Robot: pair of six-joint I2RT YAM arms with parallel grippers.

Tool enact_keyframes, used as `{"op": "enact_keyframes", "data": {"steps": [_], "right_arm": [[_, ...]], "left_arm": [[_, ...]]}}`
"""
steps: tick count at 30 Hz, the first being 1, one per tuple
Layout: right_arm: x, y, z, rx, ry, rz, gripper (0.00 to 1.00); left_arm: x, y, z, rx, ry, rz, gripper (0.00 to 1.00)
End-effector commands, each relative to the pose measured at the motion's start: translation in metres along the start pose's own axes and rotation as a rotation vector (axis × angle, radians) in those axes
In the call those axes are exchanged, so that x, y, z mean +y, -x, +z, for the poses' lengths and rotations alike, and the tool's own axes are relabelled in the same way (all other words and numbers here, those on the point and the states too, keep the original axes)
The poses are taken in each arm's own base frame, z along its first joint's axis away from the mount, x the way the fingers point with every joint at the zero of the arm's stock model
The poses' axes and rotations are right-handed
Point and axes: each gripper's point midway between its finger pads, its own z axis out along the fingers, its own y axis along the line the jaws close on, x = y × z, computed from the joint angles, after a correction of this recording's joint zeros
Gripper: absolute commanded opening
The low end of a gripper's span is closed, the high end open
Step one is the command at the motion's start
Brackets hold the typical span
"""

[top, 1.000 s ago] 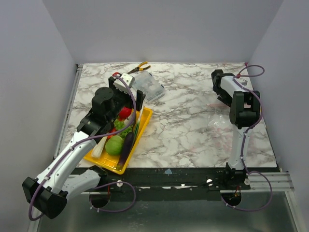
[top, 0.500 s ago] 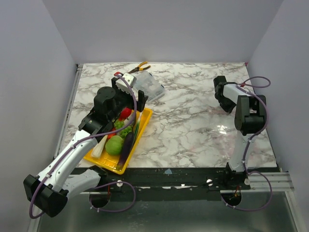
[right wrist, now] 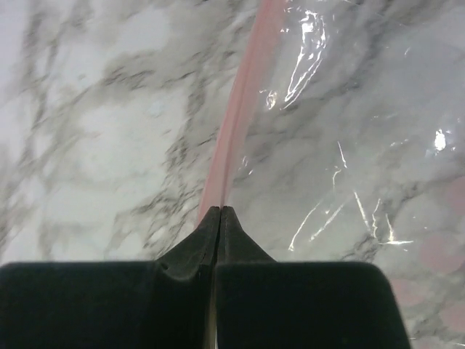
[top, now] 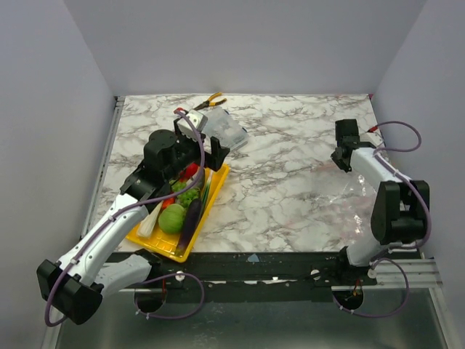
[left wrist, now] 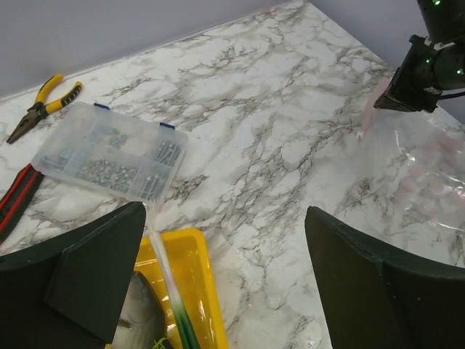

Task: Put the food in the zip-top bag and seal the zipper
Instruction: Pick up the zipper food storage bag at the center of the board, then open the zipper of the food storage bag.

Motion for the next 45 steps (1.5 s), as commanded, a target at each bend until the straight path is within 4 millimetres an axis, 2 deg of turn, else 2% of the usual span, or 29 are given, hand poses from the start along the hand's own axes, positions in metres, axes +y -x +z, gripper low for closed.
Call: {"op": "enact_keyframes", "data": {"steps": [1,7,12,16,20,22,26,31,34,38,45], "right_arm": [[0.051,0.003,-0.045,0.035,0.408,-0.094,0.00],[0.069,-0.008,-0.105,0.070,0.682,-0.146,0.00],[0.073,-0.017,-0.140,0.090,0.797,-0.158,0.00],[0.079,-0.040,-0.173,0.133,0.902,-0.172,0.00],[0.082,-0.066,-0.197,0.144,0.941,-0.207,0.00],[0.085,-0.080,-0.208,0.148,0.964,-0.229,0.00],[0.089,-0.110,-0.224,0.163,1.000,-0.271,0.00],[0.088,-0.133,-0.249,0.143,1.008,-0.342,0.00],[0.085,-0.143,-0.255,0.153,1.017,-0.343,0.00],[0.084,-0.149,-0.258,0.156,1.027,-0.343,0.00],[0.088,-0.143,-0.270,0.143,1.040,-0.345,0.00]], "left_arm": [[-0.024,0.006,0.004,0.007,-0.114,-0.056,0.91],[-0.055,-0.012,0.018,0.097,-0.286,-0.178,0.86],[-0.075,-0.032,0.035,0.202,-0.379,-0.299,0.84],[-0.093,-0.044,0.049,0.269,-0.432,-0.399,0.83],[-0.100,-0.064,0.066,0.422,-0.371,-0.527,0.79],[-0.104,-0.073,0.073,0.486,-0.350,-0.539,0.77],[-0.109,-0.093,0.083,0.529,-0.337,-0.500,0.77],[-0.099,-0.122,0.087,0.584,-0.287,-0.481,0.62],[-0.095,-0.125,0.086,0.601,-0.257,-0.476,0.55],[-0.093,-0.122,0.085,0.590,-0.240,-0.474,0.51],[-0.084,-0.129,0.088,0.603,-0.187,-0.474,0.48]]}}
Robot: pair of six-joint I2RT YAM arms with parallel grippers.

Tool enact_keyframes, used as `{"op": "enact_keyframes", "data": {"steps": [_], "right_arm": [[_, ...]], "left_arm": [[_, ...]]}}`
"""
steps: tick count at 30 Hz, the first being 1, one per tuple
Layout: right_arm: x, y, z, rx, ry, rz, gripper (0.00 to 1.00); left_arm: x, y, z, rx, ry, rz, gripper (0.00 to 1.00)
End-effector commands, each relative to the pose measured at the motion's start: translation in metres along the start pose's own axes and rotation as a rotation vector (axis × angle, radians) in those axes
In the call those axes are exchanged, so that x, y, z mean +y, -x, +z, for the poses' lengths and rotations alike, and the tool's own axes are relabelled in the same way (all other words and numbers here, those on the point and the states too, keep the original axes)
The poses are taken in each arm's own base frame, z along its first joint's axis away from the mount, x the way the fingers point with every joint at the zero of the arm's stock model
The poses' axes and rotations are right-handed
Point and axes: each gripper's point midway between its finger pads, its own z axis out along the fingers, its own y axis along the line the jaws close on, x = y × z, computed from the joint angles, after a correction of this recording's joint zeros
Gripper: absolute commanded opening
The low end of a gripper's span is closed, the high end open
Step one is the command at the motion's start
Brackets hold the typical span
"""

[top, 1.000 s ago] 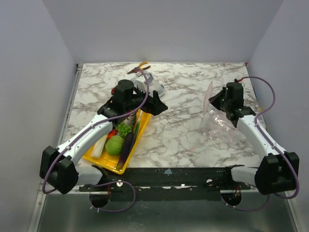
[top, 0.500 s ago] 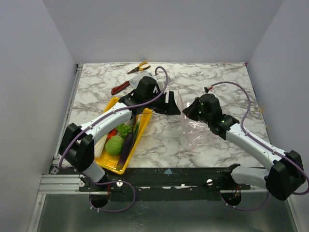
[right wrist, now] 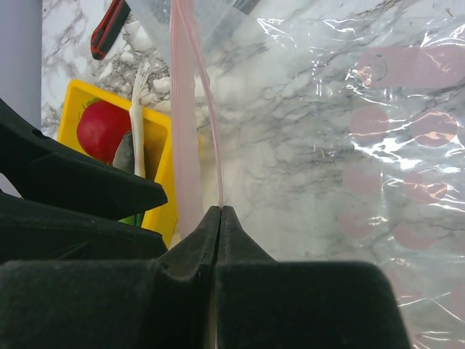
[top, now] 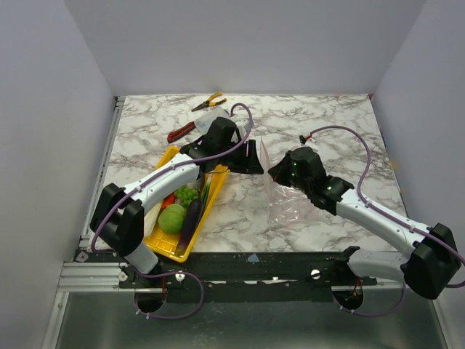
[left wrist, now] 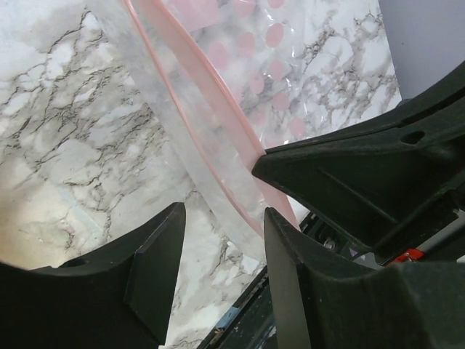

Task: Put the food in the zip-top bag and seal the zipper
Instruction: Open the zipper of the food storage bag.

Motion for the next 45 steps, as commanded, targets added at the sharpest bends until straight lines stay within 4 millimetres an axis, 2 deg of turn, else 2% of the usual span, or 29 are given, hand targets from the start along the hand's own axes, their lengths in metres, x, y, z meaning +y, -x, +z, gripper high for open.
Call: {"op": "enact_keyframes", "data": {"steps": [1,7,10,17,20,24,26,29,33,37,39,40,42,43,45], "right_arm": [[0.011,0.014,-0.006,-0.042,0.003,0.008,0.00],[0.023,0.016,-0.009,-0.045,0.018,-0.004,0.00],[0.025,0.014,-0.008,-0.038,-0.001,-0.018,0.00],[0.016,-0.001,-0.010,-0.045,-0.104,-0.117,0.00],[0.013,-0.001,-0.008,-0.038,-0.167,-0.152,0.01],[0.013,-0.006,-0.002,-0.048,-0.243,-0.242,0.16],[0.011,-0.005,0.000,-0.049,-0.294,-0.262,0.18],[0.010,0.001,-0.001,-0.073,-0.328,-0.276,0.18],[0.012,0.013,-0.006,-0.127,-0.322,-0.270,0.19],[0.015,0.024,-0.011,-0.175,-0.308,-0.261,0.30],[0.017,0.027,-0.011,-0.189,-0.295,-0.261,0.32],[0.017,0.028,-0.010,-0.194,-0.298,-0.270,0.32],[0.015,0.031,-0.010,-0.205,-0.324,-0.272,0.07],[0.014,0.034,-0.012,-0.215,-0.340,-0.255,0.01],[0.013,0.038,-0.015,-0.237,-0.348,-0.232,0.01]], "left_arm": [[0.009,0.002,0.000,0.002,0.043,-0.009,0.48],[0.014,0.005,0.006,0.018,0.036,0.001,0.42],[0.009,0.004,0.008,0.034,0.002,-0.005,0.38],[0.001,0.004,0.006,0.044,-0.042,0.004,0.01],[0.005,0.008,0.003,0.022,-0.014,0.038,0.00],[-0.006,0.010,-0.002,0.027,-0.058,0.037,0.00],[-0.005,0.008,-0.004,0.016,-0.056,0.041,0.00],[-0.002,0.008,-0.006,0.017,-0.028,0.053,0.00],[-0.010,0.011,-0.010,0.004,-0.052,0.056,0.00],[-0.017,0.013,-0.017,-0.009,-0.068,0.076,0.00],[-0.021,0.012,-0.018,-0.007,-0.078,0.082,0.00],[-0.024,0.011,-0.019,-0.005,-0.086,0.084,0.00],[-0.026,0.010,-0.019,-0.001,-0.094,0.086,0.00],[-0.026,0.009,-0.019,-0.001,-0.092,0.085,0.00],[-0.024,0.009,-0.018,-0.003,-0.083,0.084,0.00]]}}
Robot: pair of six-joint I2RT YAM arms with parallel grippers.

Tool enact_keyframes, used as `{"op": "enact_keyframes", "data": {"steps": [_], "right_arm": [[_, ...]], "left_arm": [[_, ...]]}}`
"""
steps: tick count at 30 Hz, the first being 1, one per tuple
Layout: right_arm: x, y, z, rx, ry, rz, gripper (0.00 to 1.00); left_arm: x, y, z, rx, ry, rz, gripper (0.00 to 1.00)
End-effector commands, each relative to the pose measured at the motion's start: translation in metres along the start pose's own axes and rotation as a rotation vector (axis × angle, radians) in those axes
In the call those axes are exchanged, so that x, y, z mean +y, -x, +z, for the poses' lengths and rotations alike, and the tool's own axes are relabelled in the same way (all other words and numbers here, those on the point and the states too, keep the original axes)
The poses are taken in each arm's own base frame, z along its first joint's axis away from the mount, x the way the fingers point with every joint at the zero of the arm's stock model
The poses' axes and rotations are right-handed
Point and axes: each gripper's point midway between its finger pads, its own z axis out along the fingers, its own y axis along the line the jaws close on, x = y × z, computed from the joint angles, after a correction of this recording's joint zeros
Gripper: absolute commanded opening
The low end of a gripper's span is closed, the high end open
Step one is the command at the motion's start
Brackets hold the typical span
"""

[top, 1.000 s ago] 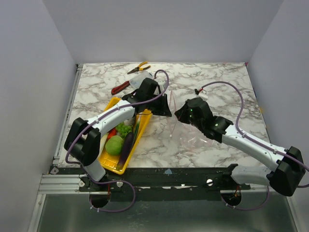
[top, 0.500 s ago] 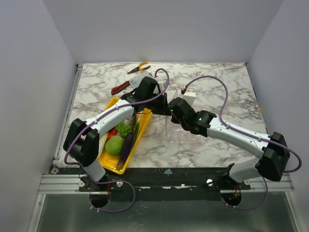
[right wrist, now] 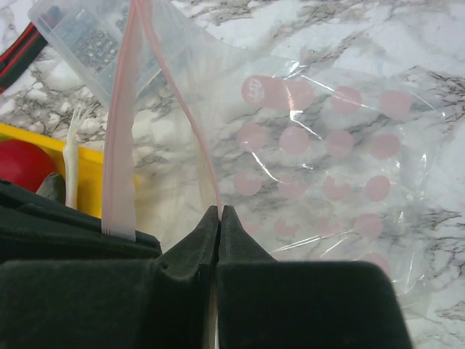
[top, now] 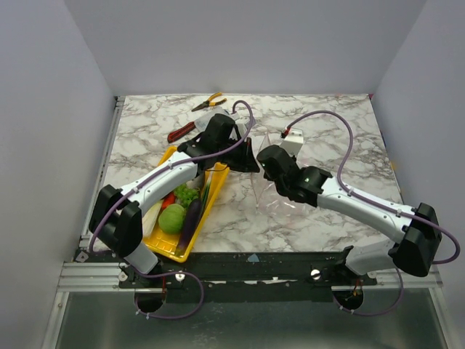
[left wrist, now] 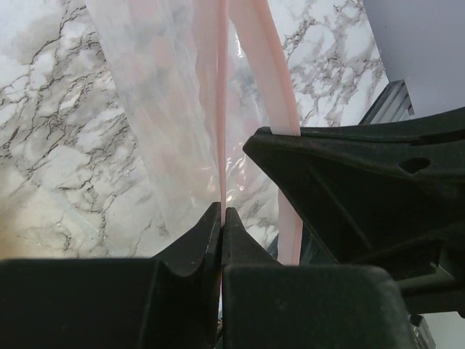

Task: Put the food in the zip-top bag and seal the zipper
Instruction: Open the zipper of the food storage bag.

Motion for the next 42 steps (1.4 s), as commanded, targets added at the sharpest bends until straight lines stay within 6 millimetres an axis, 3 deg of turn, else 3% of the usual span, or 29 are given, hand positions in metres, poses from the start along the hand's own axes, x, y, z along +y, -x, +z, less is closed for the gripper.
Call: {"op": "enact_keyframes", "data": {"steps": [1,10,15,18,25,31,37,42], "right_arm": [[-0.011,0.020,-0.004,-0.083,-0.064,0.041,0.01],[-0.045,0.034,-0.019,-0.156,-0.149,0.010,0.01],[-0.042,0.028,-0.019,-0.138,-0.115,-0.043,0.01],[-0.038,0.028,-0.019,-0.124,-0.090,-0.052,0.01],[-0.021,0.012,-0.015,-0.085,0.030,-0.101,0.01],[-0.018,0.011,-0.019,-0.077,0.063,-0.099,0.01],[-0.016,0.010,-0.020,-0.083,0.090,-0.104,0.01],[-0.014,0.006,-0.018,-0.075,0.104,-0.110,0.01]], "left_arm": [[-0.013,0.005,-0.008,-0.016,-0.030,0.032,0.00],[0.003,0.015,-0.014,-0.051,0.086,0.047,0.00],[0.005,0.012,-0.011,-0.038,0.079,0.058,0.03],[0.006,0.013,-0.011,-0.046,0.082,0.077,0.13],[0.005,0.013,-0.015,-0.082,0.064,0.139,0.52],[0.013,0.010,-0.046,-0.165,0.155,0.163,0.75],[0.018,-0.012,-0.100,-0.256,0.249,0.156,0.80],[0.047,-0.046,-0.136,-0.238,0.408,0.153,0.87]]}}
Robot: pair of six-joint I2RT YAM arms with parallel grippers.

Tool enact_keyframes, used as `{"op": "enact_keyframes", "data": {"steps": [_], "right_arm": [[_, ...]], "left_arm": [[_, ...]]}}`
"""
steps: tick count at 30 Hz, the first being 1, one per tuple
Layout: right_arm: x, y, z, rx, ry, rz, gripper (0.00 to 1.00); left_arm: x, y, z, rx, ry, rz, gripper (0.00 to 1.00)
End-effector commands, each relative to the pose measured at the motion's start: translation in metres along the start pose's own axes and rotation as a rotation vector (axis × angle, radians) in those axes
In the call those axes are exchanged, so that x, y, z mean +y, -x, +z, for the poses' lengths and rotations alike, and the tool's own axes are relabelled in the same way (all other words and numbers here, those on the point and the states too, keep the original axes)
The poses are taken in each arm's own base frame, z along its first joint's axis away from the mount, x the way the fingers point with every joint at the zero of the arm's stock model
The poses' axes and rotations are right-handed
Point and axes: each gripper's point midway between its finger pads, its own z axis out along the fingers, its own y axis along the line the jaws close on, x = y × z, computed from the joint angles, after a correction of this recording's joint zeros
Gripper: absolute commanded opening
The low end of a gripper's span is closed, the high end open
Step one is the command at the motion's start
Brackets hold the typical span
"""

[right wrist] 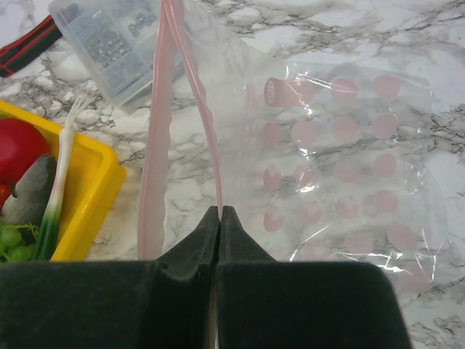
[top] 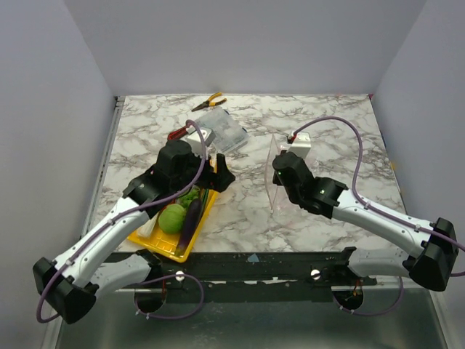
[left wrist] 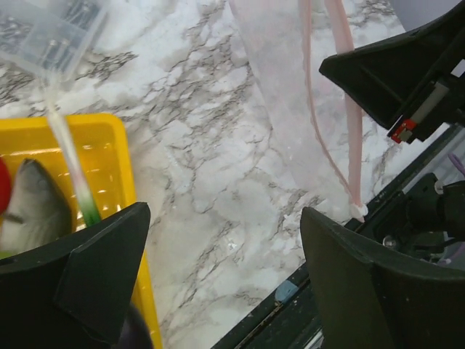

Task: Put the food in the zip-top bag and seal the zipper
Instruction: Open the zipper of the food storage bag.

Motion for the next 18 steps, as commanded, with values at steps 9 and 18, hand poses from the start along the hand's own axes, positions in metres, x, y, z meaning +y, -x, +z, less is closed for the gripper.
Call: {"op": "enact_keyframes", "data": {"steps": [9,18], "right_arm": [[0.009,-0.005,-0.002,0.003,0.068,0.004,0.01],[0.005,0.000,-0.013,0.000,0.087,0.024,0.01]], "left_arm": [[0.098,-0.065,-0.024,0.135,0.466,0.027,0.85],[0.133,-0.054,0.036,0.262,0.556,-0.006,0.57]]}}
